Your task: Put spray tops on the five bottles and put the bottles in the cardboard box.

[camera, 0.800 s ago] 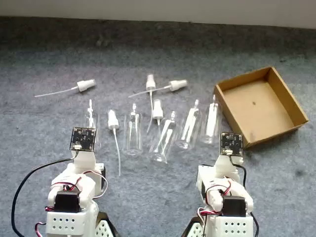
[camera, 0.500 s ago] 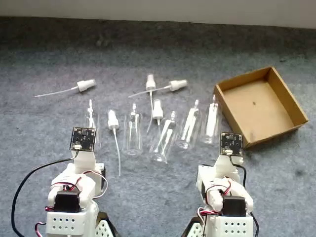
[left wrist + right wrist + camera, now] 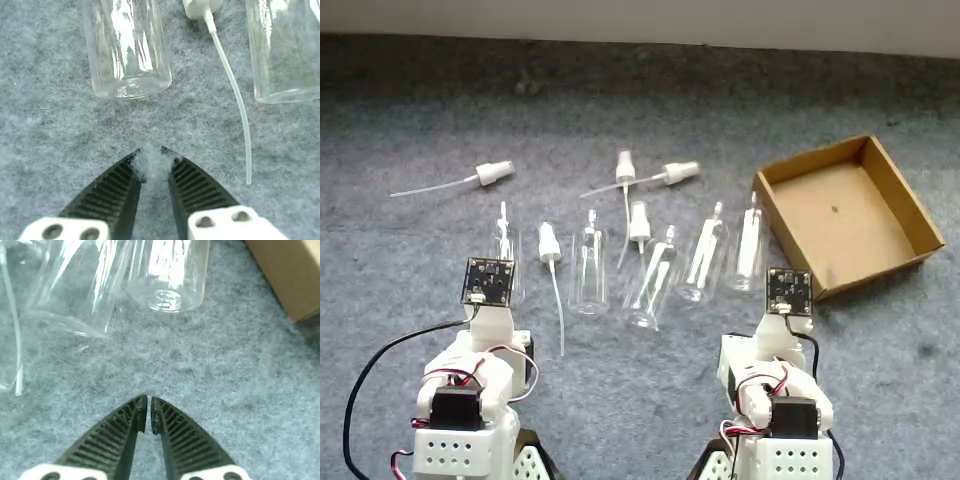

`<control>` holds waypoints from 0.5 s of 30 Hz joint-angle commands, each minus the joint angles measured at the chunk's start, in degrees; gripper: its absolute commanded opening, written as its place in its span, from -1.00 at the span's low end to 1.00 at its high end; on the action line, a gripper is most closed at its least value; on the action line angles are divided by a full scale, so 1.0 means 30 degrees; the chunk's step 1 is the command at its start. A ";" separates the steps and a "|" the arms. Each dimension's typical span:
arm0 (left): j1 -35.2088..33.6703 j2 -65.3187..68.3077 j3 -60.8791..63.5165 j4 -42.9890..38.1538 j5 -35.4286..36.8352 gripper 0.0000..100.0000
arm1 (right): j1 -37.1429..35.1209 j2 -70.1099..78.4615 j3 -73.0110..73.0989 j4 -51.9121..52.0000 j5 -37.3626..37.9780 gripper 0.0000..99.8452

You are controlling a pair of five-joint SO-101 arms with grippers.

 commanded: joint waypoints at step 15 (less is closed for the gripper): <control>-0.0161 -0.0103 0.0337 -0.4249 0.0117 -0.98 | 0.0308 -0.0190 0.2681 -0.0161 -0.0088 -0.99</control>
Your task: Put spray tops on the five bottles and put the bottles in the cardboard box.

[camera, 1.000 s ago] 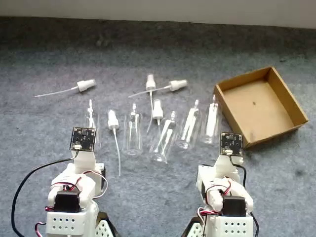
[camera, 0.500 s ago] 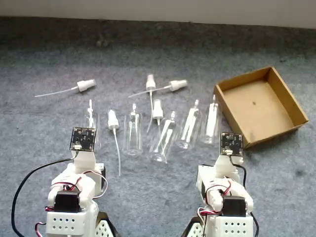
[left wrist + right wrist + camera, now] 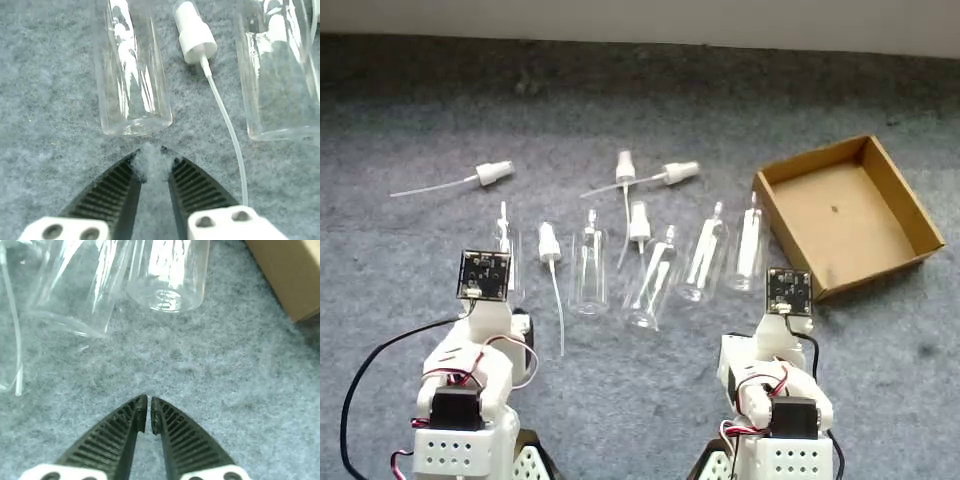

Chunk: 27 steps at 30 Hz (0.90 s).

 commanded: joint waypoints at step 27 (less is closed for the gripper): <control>-0.0190 -0.0073 0.0337 -0.0322 0.0088 -0.98 | 0.0337 -0.0220 0.2535 -0.3883 -0.0059 -0.99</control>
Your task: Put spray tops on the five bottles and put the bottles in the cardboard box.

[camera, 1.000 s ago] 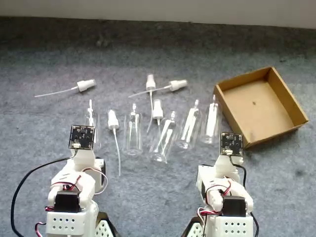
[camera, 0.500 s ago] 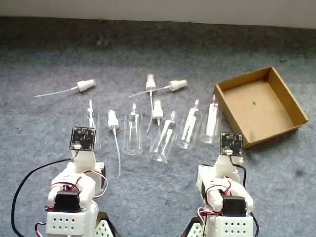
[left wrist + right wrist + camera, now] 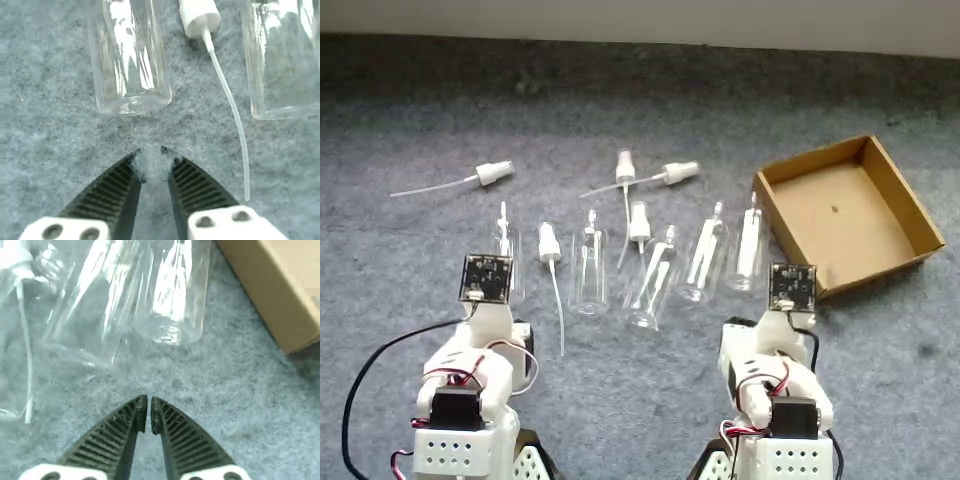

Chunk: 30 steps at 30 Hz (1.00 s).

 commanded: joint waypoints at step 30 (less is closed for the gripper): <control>-0.0044 -0.0015 0.0337 0.0352 0.0088 -0.98 | 0.5289 0.2974 -1.0740 0.3062 0.8059 -0.81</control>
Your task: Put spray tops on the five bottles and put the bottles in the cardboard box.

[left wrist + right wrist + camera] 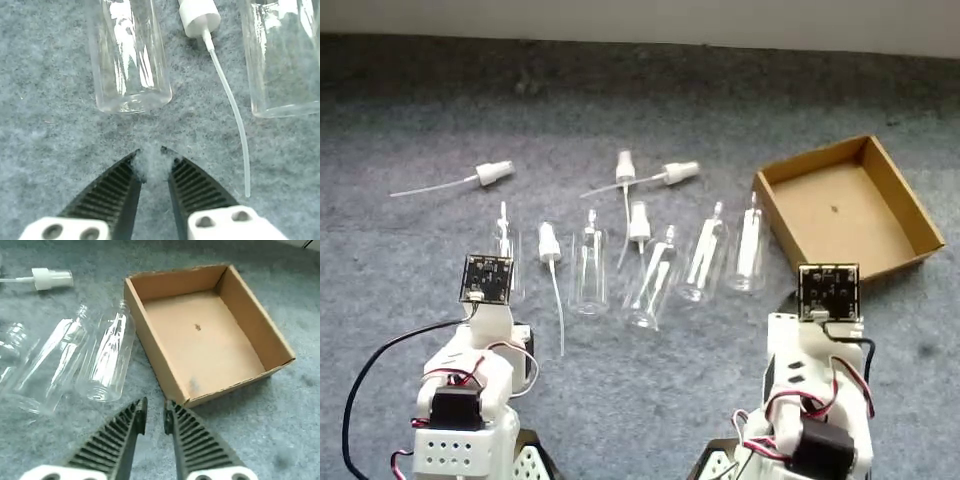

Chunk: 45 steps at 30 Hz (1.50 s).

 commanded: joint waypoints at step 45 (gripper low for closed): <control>-0.0132 -0.0044 0.0337 0.0000 0.0088 -0.98 | -0.5788 3.9429 -2.7092 0.3121 -0.7531 -0.55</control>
